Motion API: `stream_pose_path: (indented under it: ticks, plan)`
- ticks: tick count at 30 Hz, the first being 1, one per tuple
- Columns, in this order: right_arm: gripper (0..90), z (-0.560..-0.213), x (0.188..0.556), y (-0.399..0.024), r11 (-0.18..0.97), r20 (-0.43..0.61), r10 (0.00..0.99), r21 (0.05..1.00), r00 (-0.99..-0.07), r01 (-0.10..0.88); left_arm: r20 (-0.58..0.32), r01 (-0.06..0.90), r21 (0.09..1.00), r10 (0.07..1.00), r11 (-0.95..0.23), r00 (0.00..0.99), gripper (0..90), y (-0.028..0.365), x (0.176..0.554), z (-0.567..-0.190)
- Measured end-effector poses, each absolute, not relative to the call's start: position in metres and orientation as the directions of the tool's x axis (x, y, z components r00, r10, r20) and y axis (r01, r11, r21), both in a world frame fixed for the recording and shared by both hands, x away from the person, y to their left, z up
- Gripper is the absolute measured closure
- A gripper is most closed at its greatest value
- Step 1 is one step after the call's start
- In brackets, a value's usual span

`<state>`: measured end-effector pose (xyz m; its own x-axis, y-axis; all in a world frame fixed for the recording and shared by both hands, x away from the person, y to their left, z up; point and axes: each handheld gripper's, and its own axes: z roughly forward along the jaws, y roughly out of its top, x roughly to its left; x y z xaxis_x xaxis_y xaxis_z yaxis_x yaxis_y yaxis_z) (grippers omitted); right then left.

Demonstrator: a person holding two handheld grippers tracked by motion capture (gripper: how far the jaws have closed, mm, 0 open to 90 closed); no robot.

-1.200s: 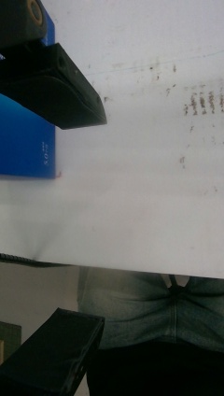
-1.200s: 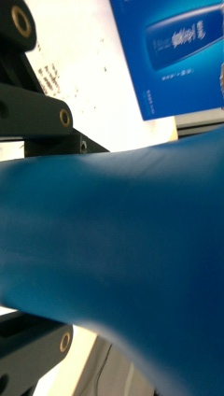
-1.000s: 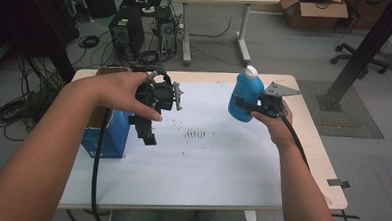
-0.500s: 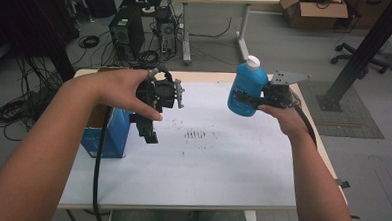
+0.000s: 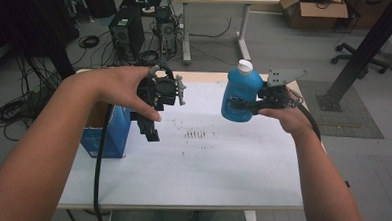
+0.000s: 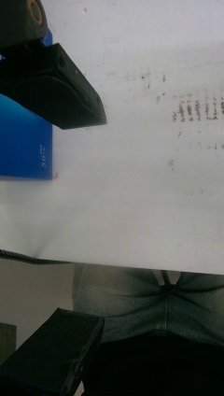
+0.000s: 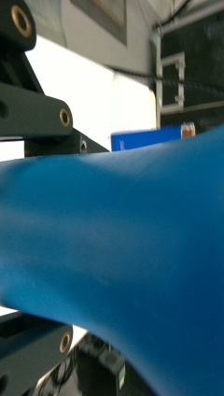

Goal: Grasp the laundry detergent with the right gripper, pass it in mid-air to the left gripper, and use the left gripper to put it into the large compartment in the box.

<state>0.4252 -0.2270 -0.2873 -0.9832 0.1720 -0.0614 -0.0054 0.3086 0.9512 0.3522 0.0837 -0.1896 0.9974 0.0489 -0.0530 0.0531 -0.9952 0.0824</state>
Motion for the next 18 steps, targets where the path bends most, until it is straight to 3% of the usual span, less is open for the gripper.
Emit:
stream_pose_path:
  ticks: [18]
  plan:
    - [46.7,-0.296,0.406,-0.213,0.316,-0.064,0.043,0.947,-0.997,-0.048,-0.049,0.048,0.079,0.044,-0.996,0.998,5.4,0.078,0.351,-0.182]
